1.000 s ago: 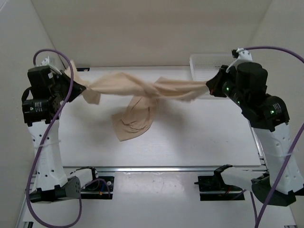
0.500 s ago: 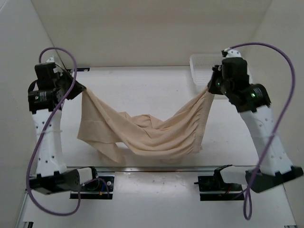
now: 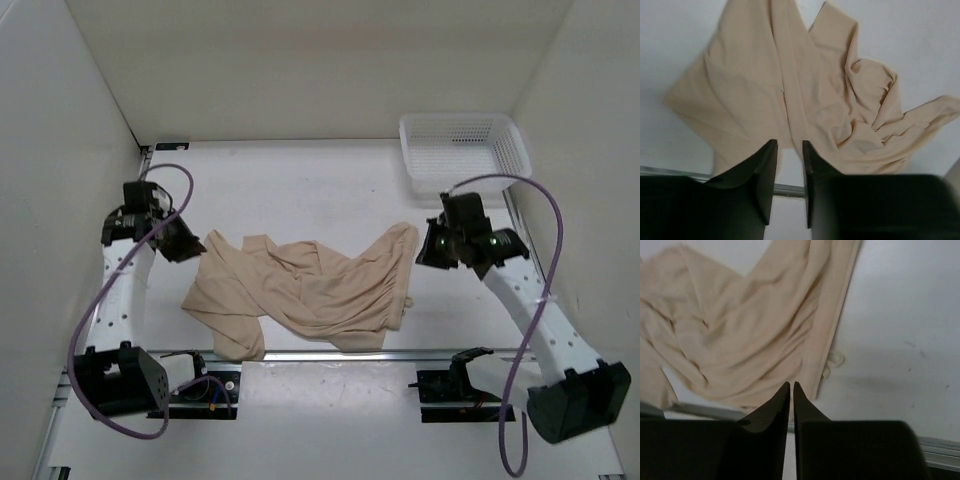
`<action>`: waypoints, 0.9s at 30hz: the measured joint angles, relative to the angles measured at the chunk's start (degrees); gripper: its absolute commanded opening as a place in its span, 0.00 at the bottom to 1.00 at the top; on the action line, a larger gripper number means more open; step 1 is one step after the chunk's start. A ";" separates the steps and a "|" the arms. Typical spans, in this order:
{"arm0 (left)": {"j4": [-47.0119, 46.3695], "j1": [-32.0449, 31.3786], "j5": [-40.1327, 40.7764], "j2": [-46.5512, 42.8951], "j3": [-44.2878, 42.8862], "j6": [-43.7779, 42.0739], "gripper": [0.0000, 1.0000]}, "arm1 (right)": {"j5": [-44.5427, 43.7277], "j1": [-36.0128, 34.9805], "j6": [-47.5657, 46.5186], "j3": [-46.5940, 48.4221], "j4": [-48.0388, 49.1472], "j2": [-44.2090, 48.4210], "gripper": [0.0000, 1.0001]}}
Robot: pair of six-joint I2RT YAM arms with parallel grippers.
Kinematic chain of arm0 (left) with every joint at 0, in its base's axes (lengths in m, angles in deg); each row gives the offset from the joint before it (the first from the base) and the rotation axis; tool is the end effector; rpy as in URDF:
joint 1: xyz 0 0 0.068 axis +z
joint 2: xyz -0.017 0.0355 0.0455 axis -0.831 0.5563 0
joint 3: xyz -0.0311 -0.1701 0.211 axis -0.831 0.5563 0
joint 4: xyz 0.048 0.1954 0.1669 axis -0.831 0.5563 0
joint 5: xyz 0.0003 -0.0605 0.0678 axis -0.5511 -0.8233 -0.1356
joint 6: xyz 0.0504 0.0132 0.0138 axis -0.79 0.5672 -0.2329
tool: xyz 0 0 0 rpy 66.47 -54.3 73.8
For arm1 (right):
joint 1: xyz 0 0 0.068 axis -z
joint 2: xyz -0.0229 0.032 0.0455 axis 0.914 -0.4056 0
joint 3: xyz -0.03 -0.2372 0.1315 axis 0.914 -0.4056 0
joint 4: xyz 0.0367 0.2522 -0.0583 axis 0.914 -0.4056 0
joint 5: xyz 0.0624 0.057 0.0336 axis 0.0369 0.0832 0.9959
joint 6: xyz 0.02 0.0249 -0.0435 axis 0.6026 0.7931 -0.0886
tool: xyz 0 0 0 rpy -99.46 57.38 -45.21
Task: Fold and stack the trousers
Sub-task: Flatten the trousers out
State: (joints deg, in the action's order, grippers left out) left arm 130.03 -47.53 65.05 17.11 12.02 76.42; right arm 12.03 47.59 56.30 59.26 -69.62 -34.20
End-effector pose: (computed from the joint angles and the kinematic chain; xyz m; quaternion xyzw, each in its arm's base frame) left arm 0.2274 0.0276 0.3200 -0.2786 0.9234 -0.1354 0.2267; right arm 0.2111 0.0697 0.3183 0.0589 0.9371 0.1188 0.3228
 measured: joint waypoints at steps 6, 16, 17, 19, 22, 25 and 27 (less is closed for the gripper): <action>-2.51 -1.01 -2.49 -7.06 19.04 6.38 1.00 | 10.01 -1.46 10.58 -24.57 3.04 10.14 0.91; -8.44 -1.44 -2.78 0.24 23.32 11.47 1.00 | 20.11 -1.49 24.35 -34.75 13.51 11.23 0.79; -9.14 -1.44 -2.38 1.57 23.30 11.67 1.00 | 20.31 -1.49 25.24 -34.82 15.02 10.14 0.78; -9.88 -1.44 -1.79 4.28 22.73 12.11 1.00 | 20.72 -1.49 26.38 -35.45 18.23 8.07 0.73; -11.67 -1.44 -1.18 8.26 21.68 12.41 0.95 | 21.07 -1.49 27.85 -36.85 21.81 4.83 0.66; -13.22 -1.44 -0.72 12.28 20.68 12.70 0.79 | 21.16 -1.62 28.83 -37.31 23.74 2.56 0.46; -14.21 -1.44 -0.37 14.97 20.52 13.03 0.66 | 21.14 -1.86 28.85 -37.27 24.39 2.32 0.34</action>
State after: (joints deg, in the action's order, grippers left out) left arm 115.82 -48.98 64.68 32.08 32.55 89.45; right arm 33.17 45.73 85.15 21.99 -45.23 -31.89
